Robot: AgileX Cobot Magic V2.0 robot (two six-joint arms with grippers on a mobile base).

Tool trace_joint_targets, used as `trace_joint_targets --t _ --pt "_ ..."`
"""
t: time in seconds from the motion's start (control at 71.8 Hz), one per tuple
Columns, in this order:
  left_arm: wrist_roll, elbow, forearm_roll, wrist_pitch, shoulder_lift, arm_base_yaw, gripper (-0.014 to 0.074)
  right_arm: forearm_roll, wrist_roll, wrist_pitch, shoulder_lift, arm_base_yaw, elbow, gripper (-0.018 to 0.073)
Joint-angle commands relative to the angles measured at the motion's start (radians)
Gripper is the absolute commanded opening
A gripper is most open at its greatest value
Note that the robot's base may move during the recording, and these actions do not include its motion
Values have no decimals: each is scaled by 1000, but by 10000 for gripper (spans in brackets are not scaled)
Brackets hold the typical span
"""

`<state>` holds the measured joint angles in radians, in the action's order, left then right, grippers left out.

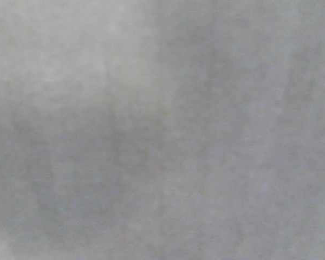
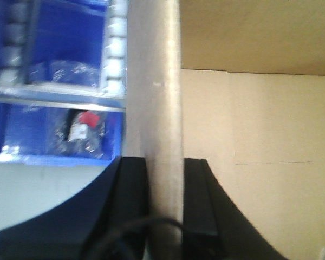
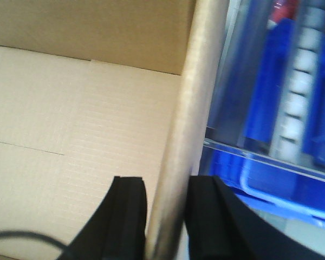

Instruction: Grab box from left shelf to table start

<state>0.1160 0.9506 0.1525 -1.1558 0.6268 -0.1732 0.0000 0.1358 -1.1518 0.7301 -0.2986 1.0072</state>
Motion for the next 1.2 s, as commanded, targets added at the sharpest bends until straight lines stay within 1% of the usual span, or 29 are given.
trace_joint_targets --t 0.0,1.183 --pt "18 41 149 112 -7 -7 -104 -13 -33 105 -7 -3 29 67" --pt "18 41 149 112 -7 -7 -104 -13 -33 105 -7 -3 29 67"
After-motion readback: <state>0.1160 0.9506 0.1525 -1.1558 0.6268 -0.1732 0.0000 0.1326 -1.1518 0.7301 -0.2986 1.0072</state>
